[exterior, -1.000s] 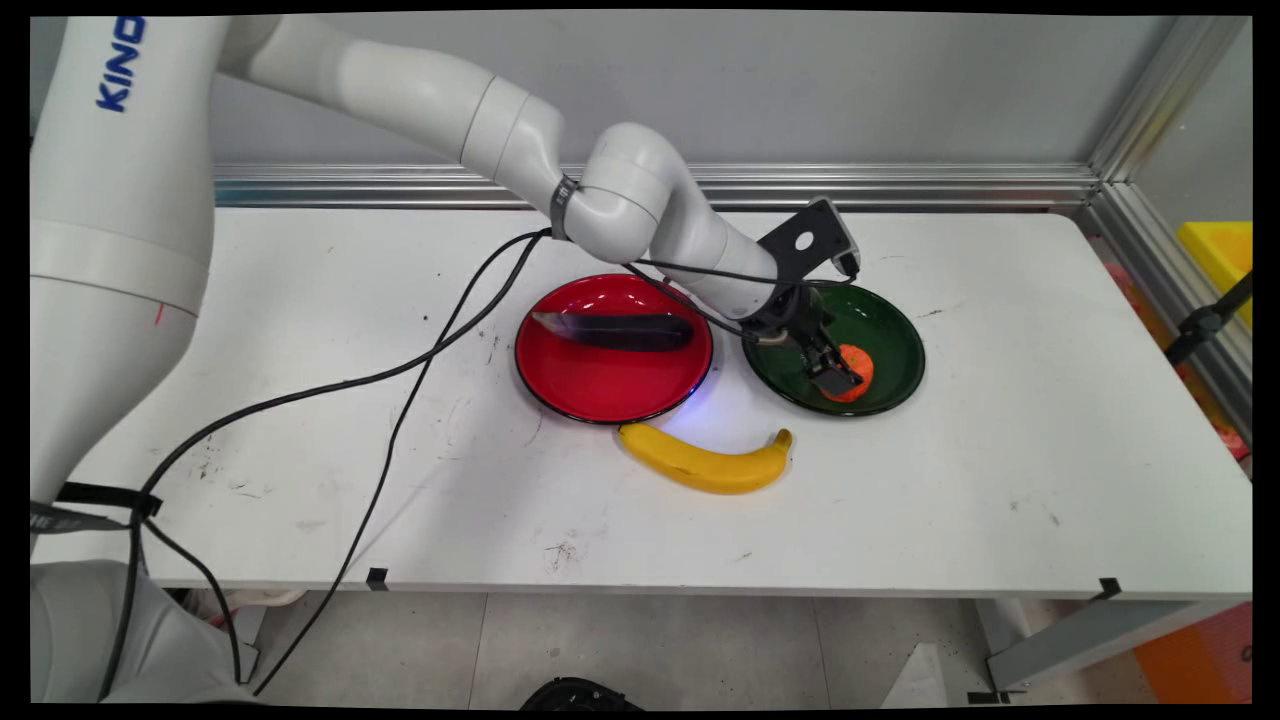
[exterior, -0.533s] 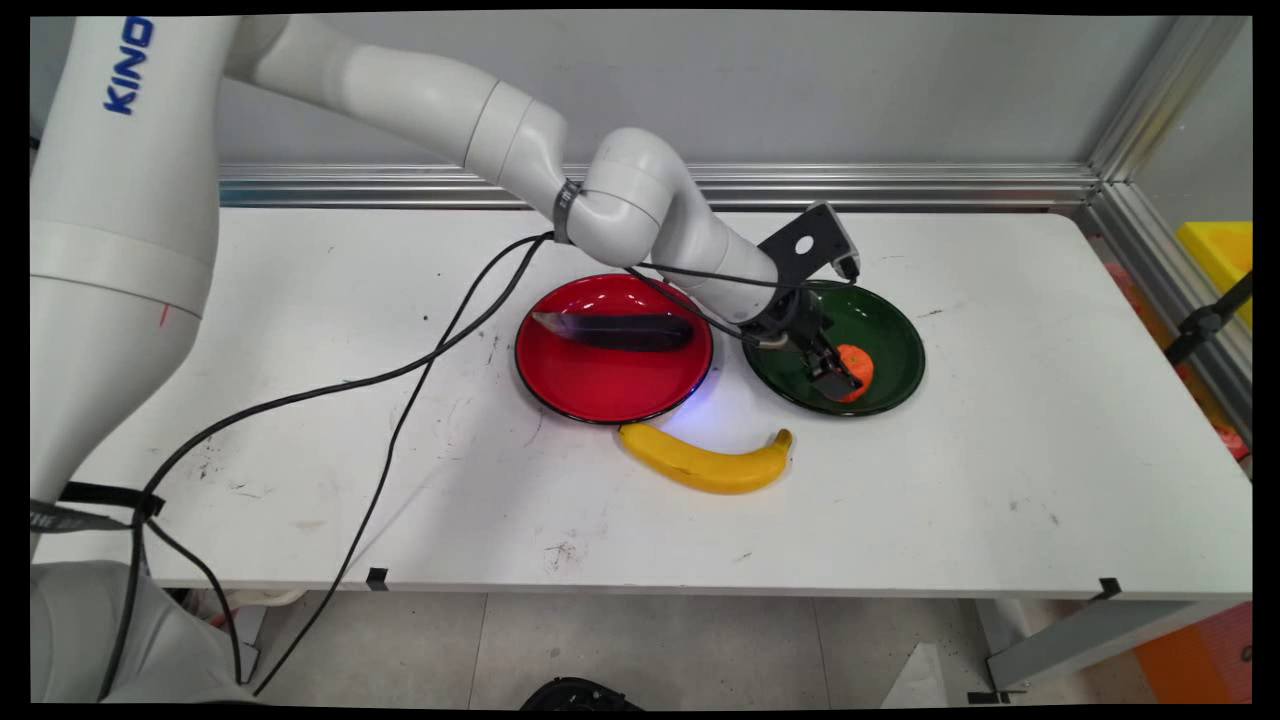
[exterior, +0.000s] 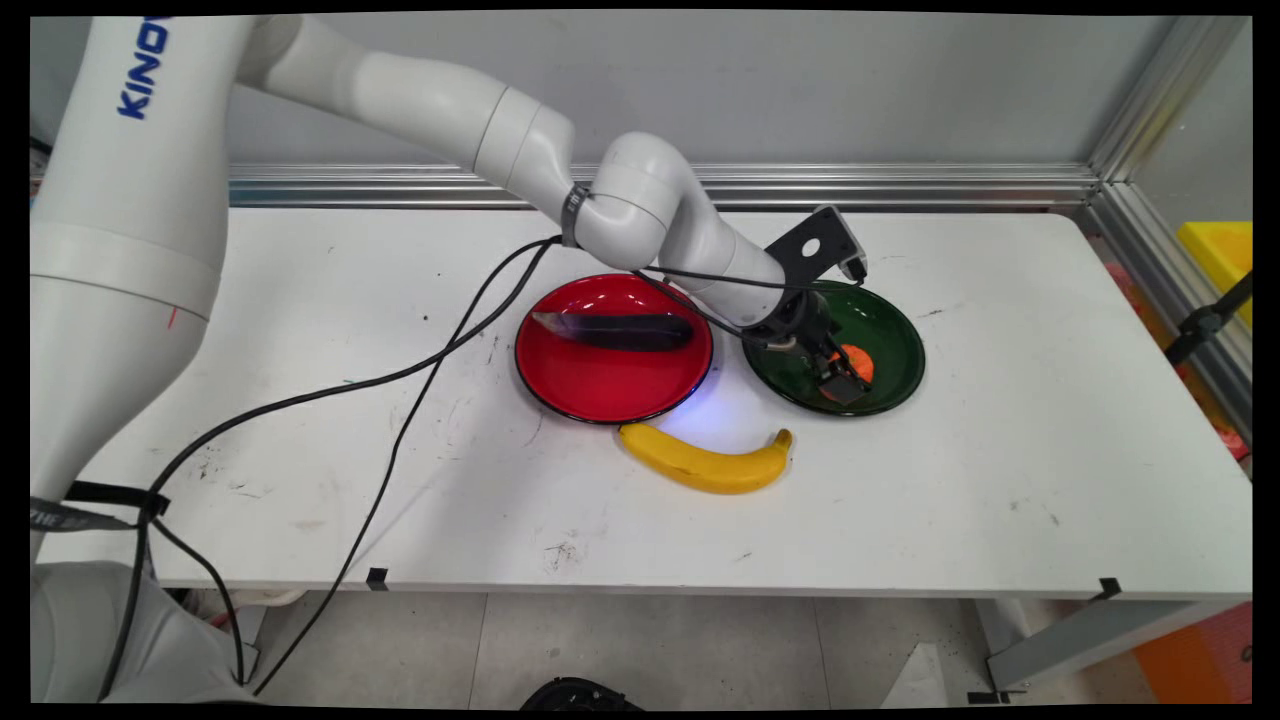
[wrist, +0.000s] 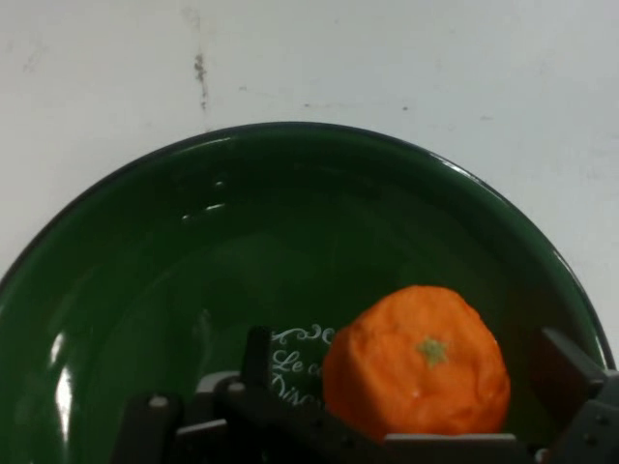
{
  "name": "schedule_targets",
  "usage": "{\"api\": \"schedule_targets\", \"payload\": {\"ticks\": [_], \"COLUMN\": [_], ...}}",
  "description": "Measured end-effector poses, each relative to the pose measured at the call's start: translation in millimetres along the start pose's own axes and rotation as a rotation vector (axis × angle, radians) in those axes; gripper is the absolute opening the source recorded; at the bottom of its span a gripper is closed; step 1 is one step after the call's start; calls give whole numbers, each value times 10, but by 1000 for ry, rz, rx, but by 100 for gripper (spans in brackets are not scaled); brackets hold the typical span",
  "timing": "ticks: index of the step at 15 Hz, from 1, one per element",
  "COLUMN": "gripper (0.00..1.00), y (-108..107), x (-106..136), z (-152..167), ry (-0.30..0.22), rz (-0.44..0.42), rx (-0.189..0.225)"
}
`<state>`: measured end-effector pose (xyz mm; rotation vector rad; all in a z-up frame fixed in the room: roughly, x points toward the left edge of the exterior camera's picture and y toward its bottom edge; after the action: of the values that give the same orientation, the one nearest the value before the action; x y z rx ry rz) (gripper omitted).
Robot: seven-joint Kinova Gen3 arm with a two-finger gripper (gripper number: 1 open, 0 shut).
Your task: Pick up the mandarin from the green plate, then place the picked object on the red plate
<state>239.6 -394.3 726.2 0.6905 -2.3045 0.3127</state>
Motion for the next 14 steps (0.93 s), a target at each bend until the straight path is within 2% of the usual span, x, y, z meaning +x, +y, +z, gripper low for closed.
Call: {"api": "schedule_targets", "payload": {"ticks": [3, 4, 10, 14], "gripper": [100, 0, 0, 0], "y": [2, 5, 23, -50], "x": [-3, -7, -21, 96], "z": [35, 48, 86, -52], "ry": [1, 0, -5, 16], "rz": [-10, -15, -30, -14], "rx": [-5, -9, -29, -20]}}
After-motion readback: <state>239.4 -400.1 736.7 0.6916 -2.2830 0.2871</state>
